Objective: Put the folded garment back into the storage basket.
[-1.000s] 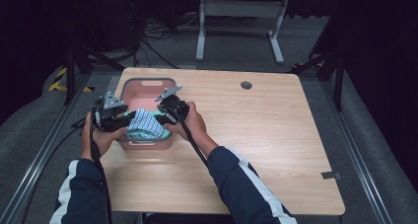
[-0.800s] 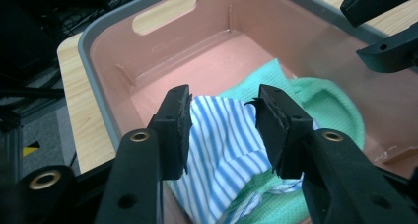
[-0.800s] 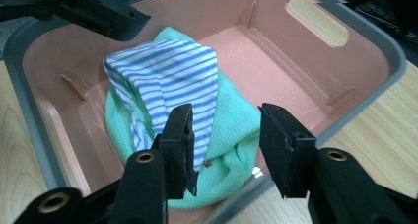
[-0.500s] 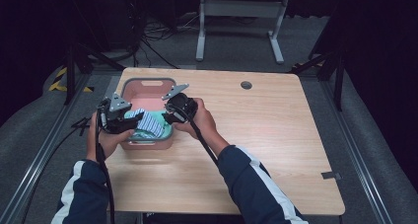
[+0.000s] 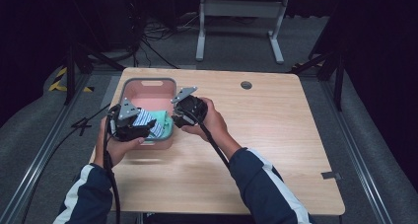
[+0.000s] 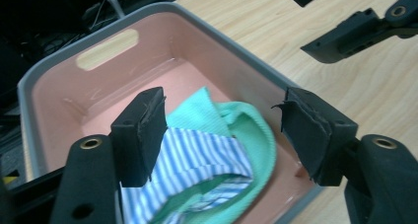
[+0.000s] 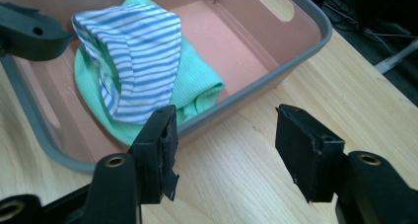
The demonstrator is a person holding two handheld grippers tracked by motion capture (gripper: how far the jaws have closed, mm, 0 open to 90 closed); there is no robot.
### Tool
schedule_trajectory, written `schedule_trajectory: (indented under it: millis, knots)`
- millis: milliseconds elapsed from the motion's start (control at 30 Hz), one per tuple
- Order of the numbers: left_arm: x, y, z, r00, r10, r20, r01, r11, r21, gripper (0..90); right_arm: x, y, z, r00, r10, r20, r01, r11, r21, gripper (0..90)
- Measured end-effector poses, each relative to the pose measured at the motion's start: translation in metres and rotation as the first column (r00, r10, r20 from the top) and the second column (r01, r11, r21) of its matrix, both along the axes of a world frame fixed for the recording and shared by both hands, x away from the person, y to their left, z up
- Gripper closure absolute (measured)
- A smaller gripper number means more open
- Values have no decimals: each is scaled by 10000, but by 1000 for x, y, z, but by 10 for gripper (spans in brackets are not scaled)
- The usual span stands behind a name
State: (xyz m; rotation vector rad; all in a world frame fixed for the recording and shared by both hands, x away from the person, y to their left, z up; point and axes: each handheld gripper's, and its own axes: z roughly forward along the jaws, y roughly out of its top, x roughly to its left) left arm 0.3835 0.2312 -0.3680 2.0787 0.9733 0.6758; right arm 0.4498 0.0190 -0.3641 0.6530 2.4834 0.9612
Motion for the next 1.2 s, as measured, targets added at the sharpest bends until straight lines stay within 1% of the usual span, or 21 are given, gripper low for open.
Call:
schedule_trajectory:
  millis: [67,133,167,267,300,400,467,500,533,567,600,733,767,833,867,933,967,1033,1067,1133,1200]
  knots:
    - [-3,-4,-1,9999,-103,-25,103,9999,102,327,-2,-3,0,10000,-19,-38,19,10000,51,417]
    - [-6,-10,-1,9997,-241,-4,242,9997,73,319,-5,-6,1,10000,19,-30,-19,10000,-12,417]
    - [-8,-12,-1,9995,-314,69,313,9994,176,318,-5,-9,1,10000,87,-35,-88,9999,-88,415]
    - [-13,-16,-1,9991,-396,154,396,9992,3,315,-8,-14,1,10000,71,24,-70,9997,-214,416]
    - [-14,-17,-1,9990,-417,168,417,9991,-14,314,-9,-16,1,10000,92,27,-91,9996,-252,416]
    - [-19,-20,-2,9984,-508,251,506,9987,102,310,-12,-23,2,9999,135,49,-133,9995,-276,415]
    - [-21,-22,-3,9983,-503,305,502,9987,25,307,-13,-28,2,9999,126,90,-122,9993,-345,414]
    - [-22,-23,-3,9978,-590,287,587,9982,109,307,-14,-29,2,9999,132,63,-130,9993,-356,413]
    - [-22,-23,-3,9978,-590,287,587,9982,109,311,-14,-29,2,9999,132,63,-130,9993,-356,413]
    - [-22,-24,-4,9972,-674,308,669,9976,173,320,-16,-34,2,9999,121,90,-117,9990,-424,411]
    - [-24,-27,-5,9964,-821,231,815,9963,262,318,-17,-37,2,9999,114,91,-110,9990,-427,411]
    - [-26,-32,-7,9952,-945,260,936,9950,340,313,-20,-44,1,9999,112,96,-107,9987,-502,406]
    - [-26,-34,-7,9947,-992,273,981,9944,393,310,-23,-50,0,9999,71,116,-65,9988,-491,402]
    - [-28,-40,-8,9935,-1112,242,1101,9931,411,308,-24,-53,0,10000,60,76,-56,9986,-532,383]
    - [-28,-40,-8,9935,-1112,242,1101,9931,411,308,-24,-53,0,10000,60,76,-56,9986,-532,383]
    - [-31,-45,-8,9908,-1325,263,1308,9897,575,306,-27,-62,-1,9998,-47,196,59,9981,-618,381]
    - [-31,-45,-8,9908,-1325,263,1308,9897,575,305,-27,-62,-1,9998,-47,196,59,9981,-618,381]
    - [-34,-50,-9,9875,-1562,211,1547,9863,579,302,-29,-68,-1,9997,-98,207,111,9978,-647,379]
    - [-35,-52,-10,9868,-1604,226,1590,9856,569,299,-29,-70,-1,9997,-126,229,141,9978,-654,377]
    - [-37,-56,-11,9842,-1761,175,1745,9821,714,291,-31,-75,-2,9998,-143,153,153,9979,-637,374]
    - [-40,-61,-13,9809,-1941,138,1923,9777,840,283,-34,-81,-3,9996,-187,207,202,9973,-705,370]
